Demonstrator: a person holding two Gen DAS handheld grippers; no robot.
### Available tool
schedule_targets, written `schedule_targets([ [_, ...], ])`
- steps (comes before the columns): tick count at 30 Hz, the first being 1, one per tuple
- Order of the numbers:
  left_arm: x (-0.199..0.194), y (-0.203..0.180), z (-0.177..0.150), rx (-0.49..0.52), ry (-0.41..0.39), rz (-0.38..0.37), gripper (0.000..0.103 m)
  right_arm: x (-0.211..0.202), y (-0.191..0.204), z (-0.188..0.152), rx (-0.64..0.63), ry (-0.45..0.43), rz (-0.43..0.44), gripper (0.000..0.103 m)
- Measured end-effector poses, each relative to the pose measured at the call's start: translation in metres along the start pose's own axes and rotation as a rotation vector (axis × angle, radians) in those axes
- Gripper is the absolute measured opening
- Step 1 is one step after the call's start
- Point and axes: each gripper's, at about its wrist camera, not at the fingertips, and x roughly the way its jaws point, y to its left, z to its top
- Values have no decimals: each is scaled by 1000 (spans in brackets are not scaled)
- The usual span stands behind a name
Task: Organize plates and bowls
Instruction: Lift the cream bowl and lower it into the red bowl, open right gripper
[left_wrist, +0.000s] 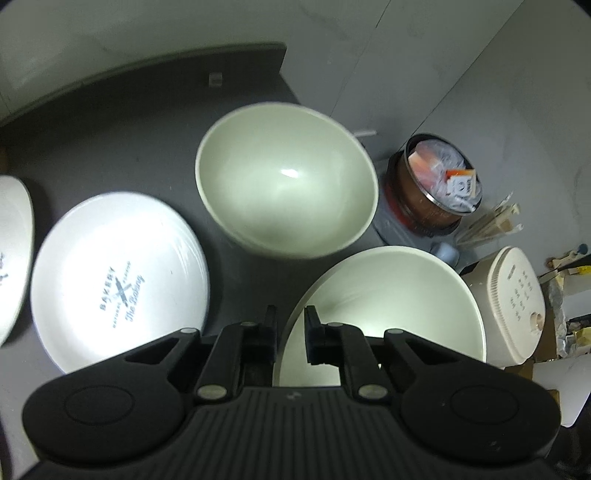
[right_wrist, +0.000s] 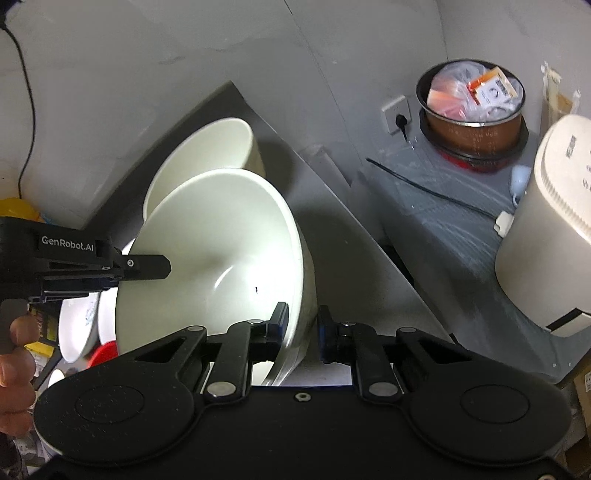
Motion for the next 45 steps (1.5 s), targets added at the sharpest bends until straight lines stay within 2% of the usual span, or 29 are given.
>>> schedule_targets([
  [6, -29, 9, 1, -11, -58, -30, 11, -10, 18, -3, -18, -29, 18, 16],
  [23, -81, 61, -19, -59, -114, -43, 12, -22, 70, -22, -130, -21, 35, 16],
  [34, -93, 87, -43, -83, -92, -42, 15, -24, 92, -47, -166, 39, 32, 16],
  [38, -88, 98, -52, -104, -49, -34, 15, -24, 99, -54, -183, 54, 21, 16],
  [45, -88, 112, -66, -112, -22, -36, 15, -23, 112, -64, -230, 86, 6, 16],
])
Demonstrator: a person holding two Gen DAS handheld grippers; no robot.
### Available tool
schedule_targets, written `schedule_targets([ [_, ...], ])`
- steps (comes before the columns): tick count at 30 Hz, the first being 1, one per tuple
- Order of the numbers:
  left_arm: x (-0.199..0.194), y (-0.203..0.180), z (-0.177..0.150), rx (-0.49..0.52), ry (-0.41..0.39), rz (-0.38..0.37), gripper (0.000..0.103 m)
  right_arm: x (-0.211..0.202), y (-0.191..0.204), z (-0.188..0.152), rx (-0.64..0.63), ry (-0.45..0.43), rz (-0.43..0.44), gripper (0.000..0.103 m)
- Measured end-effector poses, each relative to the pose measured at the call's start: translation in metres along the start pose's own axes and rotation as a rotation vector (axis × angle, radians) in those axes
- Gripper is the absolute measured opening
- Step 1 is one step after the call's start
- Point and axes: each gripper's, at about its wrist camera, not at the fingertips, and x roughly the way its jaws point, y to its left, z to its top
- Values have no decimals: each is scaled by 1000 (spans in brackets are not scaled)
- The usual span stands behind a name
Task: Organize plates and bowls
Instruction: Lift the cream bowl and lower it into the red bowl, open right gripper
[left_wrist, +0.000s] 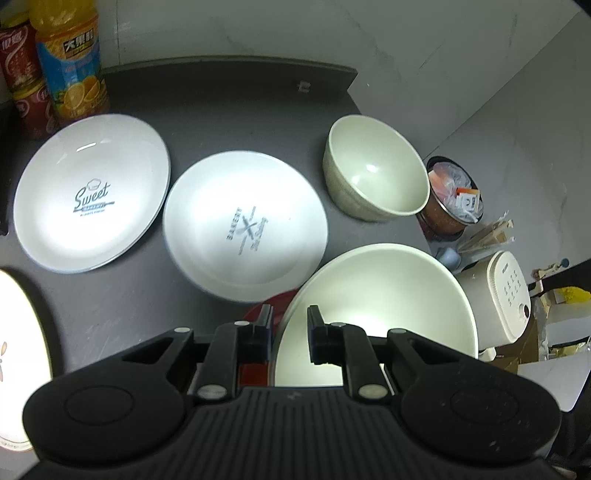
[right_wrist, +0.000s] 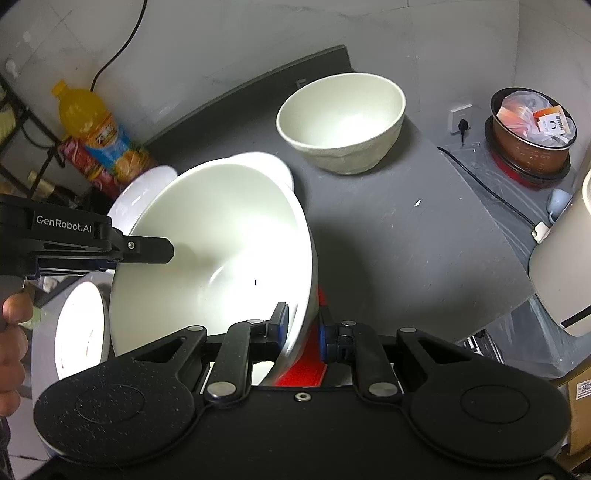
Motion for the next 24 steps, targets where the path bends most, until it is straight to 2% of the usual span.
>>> schedule_targets([
  [10, 12, 20, -14, -18, 65, 31, 16, 10, 9, -8, -11, 40, -1, 17],
  [14, 14, 22, -17, -7, 74, 35, 21, 14, 7, -8, 11, 39, 4, 16],
  [21, 12, 27, -14, -15, 83, 28, 23, 22, 10, -7, -9, 44, -40, 16],
  [24, 10, 29, -13, -12, 79, 29, 27, 24, 17, -7, -31, 54, -65, 17],
])
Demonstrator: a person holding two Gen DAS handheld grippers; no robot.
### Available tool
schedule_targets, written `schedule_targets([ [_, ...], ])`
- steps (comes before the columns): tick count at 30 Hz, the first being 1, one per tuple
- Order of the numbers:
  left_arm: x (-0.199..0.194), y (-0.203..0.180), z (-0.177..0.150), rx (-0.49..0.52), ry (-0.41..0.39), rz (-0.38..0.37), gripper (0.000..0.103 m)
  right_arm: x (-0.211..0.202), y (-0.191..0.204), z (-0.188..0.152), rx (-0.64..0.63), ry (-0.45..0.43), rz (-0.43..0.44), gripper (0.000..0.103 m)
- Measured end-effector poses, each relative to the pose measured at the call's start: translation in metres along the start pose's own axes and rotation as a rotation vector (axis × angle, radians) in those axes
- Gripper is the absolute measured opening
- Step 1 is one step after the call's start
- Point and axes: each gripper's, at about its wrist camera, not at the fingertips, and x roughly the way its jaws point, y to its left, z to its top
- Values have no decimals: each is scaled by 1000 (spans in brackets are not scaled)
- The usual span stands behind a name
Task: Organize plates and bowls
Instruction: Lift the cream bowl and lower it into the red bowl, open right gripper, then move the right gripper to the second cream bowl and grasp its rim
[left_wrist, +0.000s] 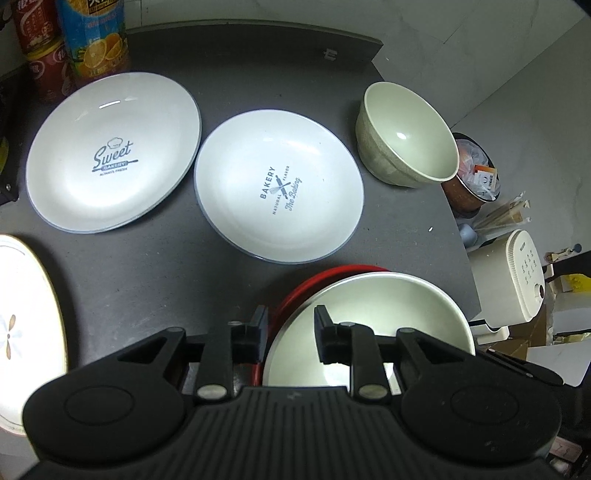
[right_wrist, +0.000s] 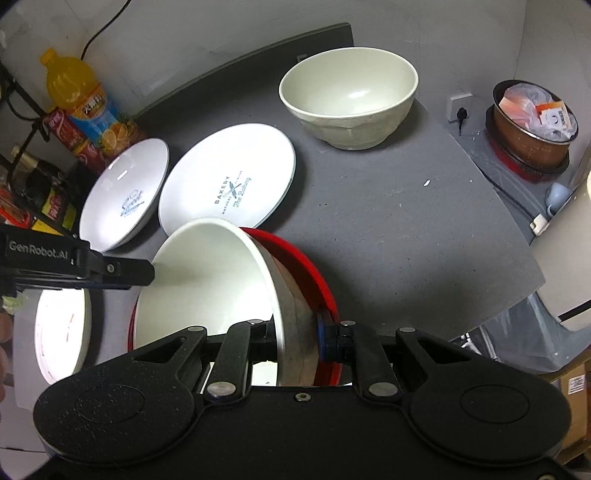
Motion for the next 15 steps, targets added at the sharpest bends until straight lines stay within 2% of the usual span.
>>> schedule_targets([
  [3, 1, 4, 0, -6, 0, 15, 28, -1, 3, 1, -9, 8, 6, 26],
  [8, -1, 6, 2, -12, 3, 19, 30, -7, 3, 4, -9, 18, 20, 32],
  [11, -6, 4, 6, -7, -12, 20, 40, -16, 5, 7, -21, 9, 40, 44],
  [12, -8, 2, 7, -5, -20, 20, 43, -20, 6, 8, -27, -1, 36, 51],
  [15, -13, -1, 12, -5, -45, 26, 54, -30, 5, 11, -42, -26, 47, 53],
])
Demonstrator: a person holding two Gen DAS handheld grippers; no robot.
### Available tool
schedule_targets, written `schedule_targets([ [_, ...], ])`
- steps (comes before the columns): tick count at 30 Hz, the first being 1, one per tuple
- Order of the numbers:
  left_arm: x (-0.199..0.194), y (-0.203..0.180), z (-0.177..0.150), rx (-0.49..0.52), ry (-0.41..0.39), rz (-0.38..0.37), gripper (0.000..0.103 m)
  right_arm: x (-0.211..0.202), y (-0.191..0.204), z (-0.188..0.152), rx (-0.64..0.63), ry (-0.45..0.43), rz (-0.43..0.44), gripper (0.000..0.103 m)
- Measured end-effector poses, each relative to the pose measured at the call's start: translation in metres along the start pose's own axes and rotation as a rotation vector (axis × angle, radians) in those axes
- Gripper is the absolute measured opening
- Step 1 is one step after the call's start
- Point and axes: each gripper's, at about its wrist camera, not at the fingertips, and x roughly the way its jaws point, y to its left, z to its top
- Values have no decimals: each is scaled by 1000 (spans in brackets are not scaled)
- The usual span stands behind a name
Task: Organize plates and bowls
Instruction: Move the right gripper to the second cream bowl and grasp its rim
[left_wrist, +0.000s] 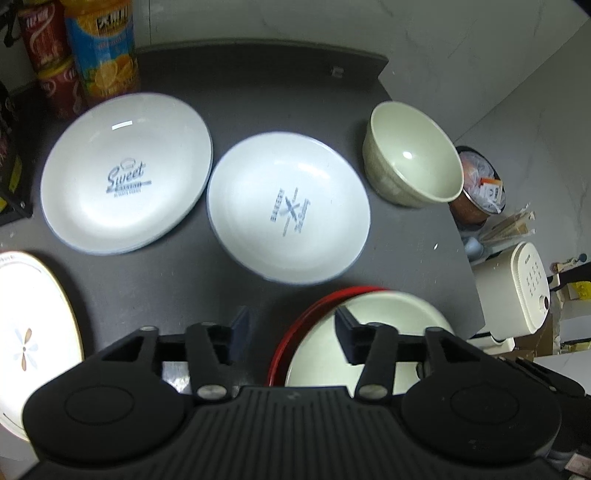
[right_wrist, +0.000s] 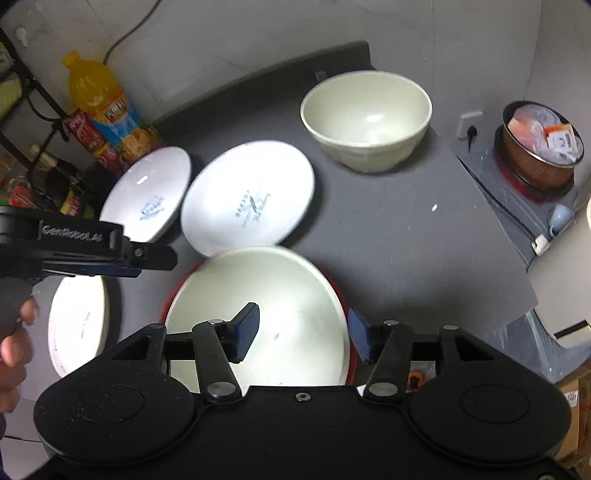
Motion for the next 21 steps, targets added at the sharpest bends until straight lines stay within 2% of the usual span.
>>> schedule_targets([
  [6, -8, -4, 9, -6, -45, 8, 61, -8, -7, 10, 6, -37, 24, 57],
  [9, -10, -7, 12, -12, -59, 10, 64, -10, -14, 17, 23, -67, 27, 63],
  [18, 0, -22, 30, -17, -71, 13, 64, -6, -39, 43, 55, -110, 34, 77],
  [21, 5, -29, 38, -17, -77, 18, 64, -2, -49, 53, 65, -121, 34, 79],
])
